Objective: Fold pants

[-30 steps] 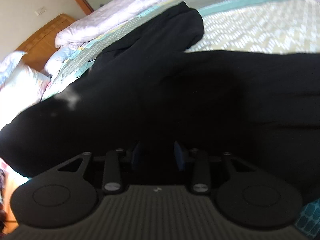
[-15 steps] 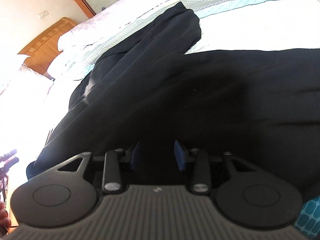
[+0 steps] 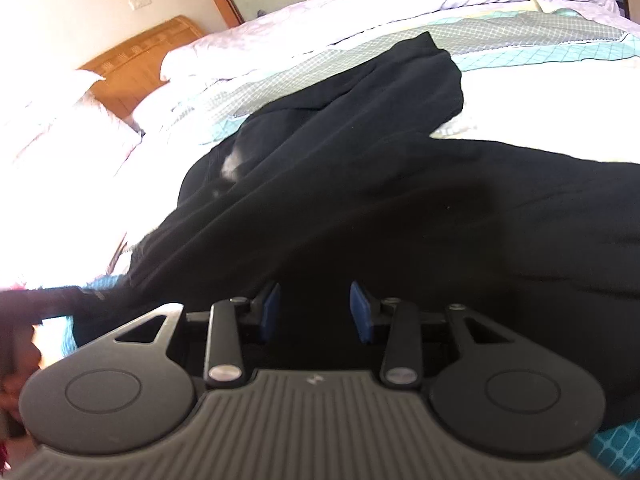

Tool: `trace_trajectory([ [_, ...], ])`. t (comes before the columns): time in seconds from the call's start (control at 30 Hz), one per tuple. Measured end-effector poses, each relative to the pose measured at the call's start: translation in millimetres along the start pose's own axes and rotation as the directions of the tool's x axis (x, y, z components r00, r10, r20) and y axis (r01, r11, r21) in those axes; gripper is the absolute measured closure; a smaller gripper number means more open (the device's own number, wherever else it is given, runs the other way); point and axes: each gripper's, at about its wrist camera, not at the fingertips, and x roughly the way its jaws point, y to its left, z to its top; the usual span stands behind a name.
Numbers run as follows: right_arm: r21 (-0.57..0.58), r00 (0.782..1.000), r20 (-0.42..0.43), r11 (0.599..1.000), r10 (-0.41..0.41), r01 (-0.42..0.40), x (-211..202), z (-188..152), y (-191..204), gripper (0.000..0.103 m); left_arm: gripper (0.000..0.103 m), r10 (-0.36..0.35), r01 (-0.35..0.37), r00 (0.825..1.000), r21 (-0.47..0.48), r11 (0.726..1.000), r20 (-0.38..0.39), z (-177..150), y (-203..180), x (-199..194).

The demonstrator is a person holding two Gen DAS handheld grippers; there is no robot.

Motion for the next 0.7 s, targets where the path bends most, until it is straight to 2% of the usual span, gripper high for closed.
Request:
trace_trajectory([
  [0.07,0.032,1.0,-0.016,0.999,-0.003,0.003,6,-1,-4,0.061,0.055,0.02,-0.02,0.996,0.0,1.0,0.086,22,1,-11],
  [0.1,0.052,1.0,-0.027,0.999,-0.006,0.007,9,-1,-6,0.061,0.054,0.032,-0.032,0.993,-0.006,0.999,0.11,34,4,-10],
  [0.2,0.109,0.999,-0.032,0.994,0.007,-0.004,12,-3,-14,0.062,0.053,0.055,-0.056,0.99,0.008,0.998,0.133,65,8,13],
  [0.23,0.114,0.999,-0.033,0.993,0.013,-0.009,12,-3,-14,0.062,0.049,0.057,-0.06,0.99,0.019,0.998,0.128,75,11,27],
  [0.27,0.111,0.999,-0.033,0.994,0.015,-0.012,11,-4,-15,0.062,0.04,0.057,-0.06,0.991,0.027,0.998,0.117,82,10,41],
  [0.3,0.107,0.999,-0.033,0.994,0.016,-0.012,12,-5,-13,0.062,0.035,0.05,-0.055,0.994,0.039,0.998,0.101,88,9,57],
  [0.37,0.095,0.999,-0.032,0.995,0.016,-0.013,12,-5,-11,0.062,0.001,0.052,-0.057,0.997,0.082,0.995,0.065,96,5,87],
  [0.4,0.09,0.999,-0.032,0.996,0.017,-0.014,13,-5,-11,0.062,0.001,0.077,-0.082,0.996,0.112,0.99,0.049,97,3,103],
  [0.43,0.089,0.999,-0.032,0.996,0.02,-0.017,13,-5,-12,0.062,0.005,0.127,-0.13,0.991,0.127,0.983,0.033,97,1,119],
  [0.47,0.09,0.999,-0.033,0.996,0.023,-0.02,14,-5,-11,0.062,0.03,0.169,-0.169,0.986,0.126,0.978,0.011,95,-1,135],
  [0.5,0.092,0.999,-0.034,0.995,0.026,-0.023,15,-3,-12,0.062,0.057,0.175,-0.171,0.984,0.128,0.977,-0.023,94,-4,150],
  [0.53,0.094,0.999,-0.038,0.995,0.037,-0.033,11,-1,-20,0.062,0.096,0.18,-0.173,0.983,0.13,0.976,-0.045,92,-6,158],
  [0.6,0.093,0.997,-0.035,0.994,0.063,-0.059,7,9,-26,0.064,0.097,0.234,-0.236,0.972,0.092,0.967,0.028,90,-7,150],
  [0.63,0.076,0.998,-0.011,0.995,0.065,-0.064,4,19,-28,0.064,0.097,0.248,-0.25,0.965,0.018,0.968,0.091,91,0,135],
  [0.7,0.024,0.998,0.048,0.999,0.043,-0.044,-3,47,-34,0.064,0.097,0.233,-0.199,0.956,-0.191,0.961,0.178,92,24,100],
])
